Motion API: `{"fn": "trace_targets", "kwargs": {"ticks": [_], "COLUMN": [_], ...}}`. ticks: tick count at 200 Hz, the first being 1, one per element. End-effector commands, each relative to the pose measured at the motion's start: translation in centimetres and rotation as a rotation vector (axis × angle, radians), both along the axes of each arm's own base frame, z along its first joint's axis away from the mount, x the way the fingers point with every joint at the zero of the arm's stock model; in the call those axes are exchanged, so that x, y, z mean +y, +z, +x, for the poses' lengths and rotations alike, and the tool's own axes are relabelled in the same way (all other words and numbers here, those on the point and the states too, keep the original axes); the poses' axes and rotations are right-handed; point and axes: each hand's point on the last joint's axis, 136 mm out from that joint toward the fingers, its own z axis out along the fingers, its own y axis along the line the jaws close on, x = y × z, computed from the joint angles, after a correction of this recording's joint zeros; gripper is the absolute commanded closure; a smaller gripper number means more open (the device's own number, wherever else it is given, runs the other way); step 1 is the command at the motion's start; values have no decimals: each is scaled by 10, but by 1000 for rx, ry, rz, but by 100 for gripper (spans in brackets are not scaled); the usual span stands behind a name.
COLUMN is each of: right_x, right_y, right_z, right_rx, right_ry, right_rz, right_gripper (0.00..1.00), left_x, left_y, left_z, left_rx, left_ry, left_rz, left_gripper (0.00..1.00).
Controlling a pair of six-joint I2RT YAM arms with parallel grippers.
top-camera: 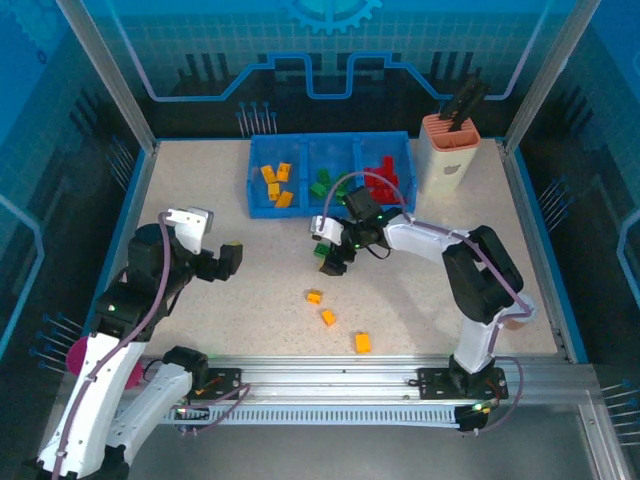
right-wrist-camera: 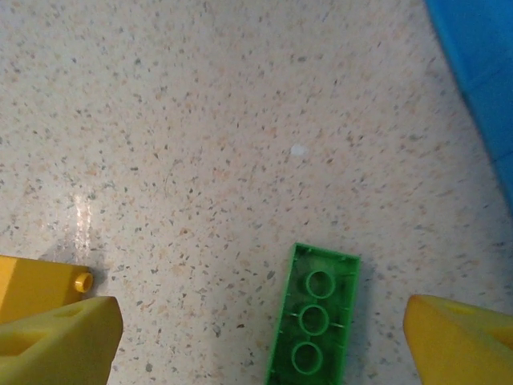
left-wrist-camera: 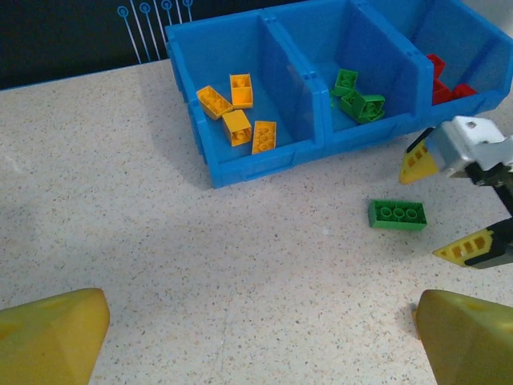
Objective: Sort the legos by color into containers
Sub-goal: Pick up the lego from the center of the table.
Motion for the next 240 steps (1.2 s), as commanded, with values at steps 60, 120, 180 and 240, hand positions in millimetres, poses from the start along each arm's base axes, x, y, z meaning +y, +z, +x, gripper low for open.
{"fn": "trace_targets", "kwargs": {"ticks": [60, 120, 180, 240], "right_x": [-7, -18, -15, -13], "right_y": [-27, -46, -60, -48], "right_z": [21, 24, 32, 44], "right_rx": [79, 117, 105, 99], "right_ry": [-99, -121, -142, -196], "right_rz": [-213, -333, -403, -374], "right_gripper": [11, 16, 34, 59], "left_x": [0, -1, 0, 3], "left_y": [3, 0, -1, -4], "left_z": [-1, 0, 1, 2], "left_rx": [-36, -34, -36, -35], "left_ry": [-11, -14, -11, -1], "left_rz": [6, 4, 12, 29], "left_gripper": [0, 0, 1, 1]}}
